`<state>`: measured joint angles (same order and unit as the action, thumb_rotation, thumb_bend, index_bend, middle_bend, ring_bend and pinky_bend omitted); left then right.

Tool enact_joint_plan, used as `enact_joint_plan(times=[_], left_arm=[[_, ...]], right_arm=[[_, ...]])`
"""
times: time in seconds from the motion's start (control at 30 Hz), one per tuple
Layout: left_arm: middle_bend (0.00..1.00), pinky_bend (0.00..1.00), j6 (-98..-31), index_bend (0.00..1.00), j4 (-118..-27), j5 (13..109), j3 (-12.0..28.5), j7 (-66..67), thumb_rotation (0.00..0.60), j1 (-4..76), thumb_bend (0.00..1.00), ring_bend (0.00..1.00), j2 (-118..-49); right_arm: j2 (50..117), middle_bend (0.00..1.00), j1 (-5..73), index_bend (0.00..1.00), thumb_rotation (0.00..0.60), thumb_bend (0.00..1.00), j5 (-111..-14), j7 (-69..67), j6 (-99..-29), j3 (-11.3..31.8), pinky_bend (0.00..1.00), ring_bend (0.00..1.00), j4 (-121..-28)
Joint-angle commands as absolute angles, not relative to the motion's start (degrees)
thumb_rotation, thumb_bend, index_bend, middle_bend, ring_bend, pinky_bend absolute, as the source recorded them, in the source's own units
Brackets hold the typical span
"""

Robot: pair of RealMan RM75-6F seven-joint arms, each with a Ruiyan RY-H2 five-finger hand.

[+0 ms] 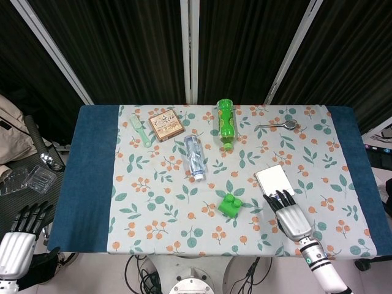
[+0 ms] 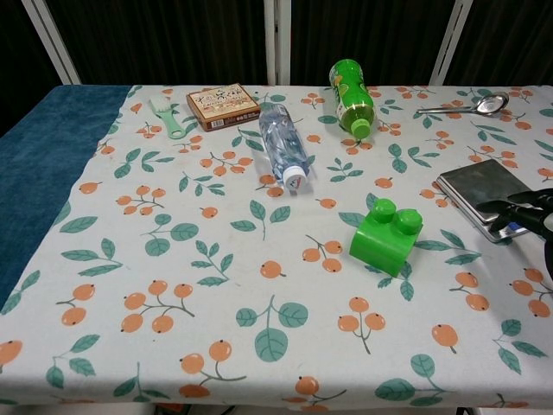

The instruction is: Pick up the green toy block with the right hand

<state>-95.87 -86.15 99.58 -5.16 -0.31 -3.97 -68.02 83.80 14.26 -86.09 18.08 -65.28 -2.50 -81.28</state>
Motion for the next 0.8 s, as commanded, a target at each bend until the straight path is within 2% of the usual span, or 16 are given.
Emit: enact_joint_plan(times=[0.03,0.23,0.5,0.57,0.6,0.7,0.8], left_arm=[[0.03,0.00,-95.81,0.04,-86.11,99.50,-5.19,-0.37,0.600,-4.00,0.06,0.00,-68.05],[0.03,0.00,-95.98,0.04,-86.12,99.66,-5.16,-0.29,0.600,-3.97,0.06,0.00,-68.04],[0.03,0.00,-96.34,0.04,-86.36,99.82,-5.12,-0.43,0.600,-4.02,0.06,0.00,-67.71],[0.03,0.00,-96.40,0.04,-86.34,99.97,-5.11,-0.31,0.600,-3.99,0.06,0.00,-67.81],[0.03,0.00,-96.45,0.04,-86.36,100.08,-5.13,-0.28,0.600,-3.98,0.06,0.00,-67.84],[0.03,0.00,-96.70,0.04,-86.41,100.26,-5.19,-0.19,0.600,-4.08,0.06,0.00,-67.84],[0.03,0.00,-97.14,0.04,-86.63,100.33,-5.17,-0.30,0.600,-4.26,0.06,0.00,-67.69]], right_arm=[[83.86,0.24,14.23,0.00,0.600,1.00,-85.90,18.18,-65.17,-2.65,0.00,0.00,-81.22],[84.02,0.24,14.38,0.00,0.600,1.00,-86.20,18.28,-65.69,-2.76,0.00,0.00,-81.24],[81.61,0.19,14.10,0.00,0.600,1.00,-93.40,13.67,-74.35,-2.27,0.00,0.00,-84.27],[81.22,0.17,14.74,0.00,0.600,0.97,-94.91,13.59,-75.14,-1.94,0.00,0.00,-85.30],[81.10,0.15,15.18,0.00,0.600,0.92,-95.36,14.33,-74.94,-1.79,0.00,0.00,-85.75],[80.80,0.04,17.02,0.00,0.600,0.60,-94.85,20.20,-71.70,-1.11,0.00,0.00,-88.31],[81.01,0.00,19.12,0.00,0.600,0.15,-89.98,28.01,-65.61,0.39,0.00,0.00,-92.51]])
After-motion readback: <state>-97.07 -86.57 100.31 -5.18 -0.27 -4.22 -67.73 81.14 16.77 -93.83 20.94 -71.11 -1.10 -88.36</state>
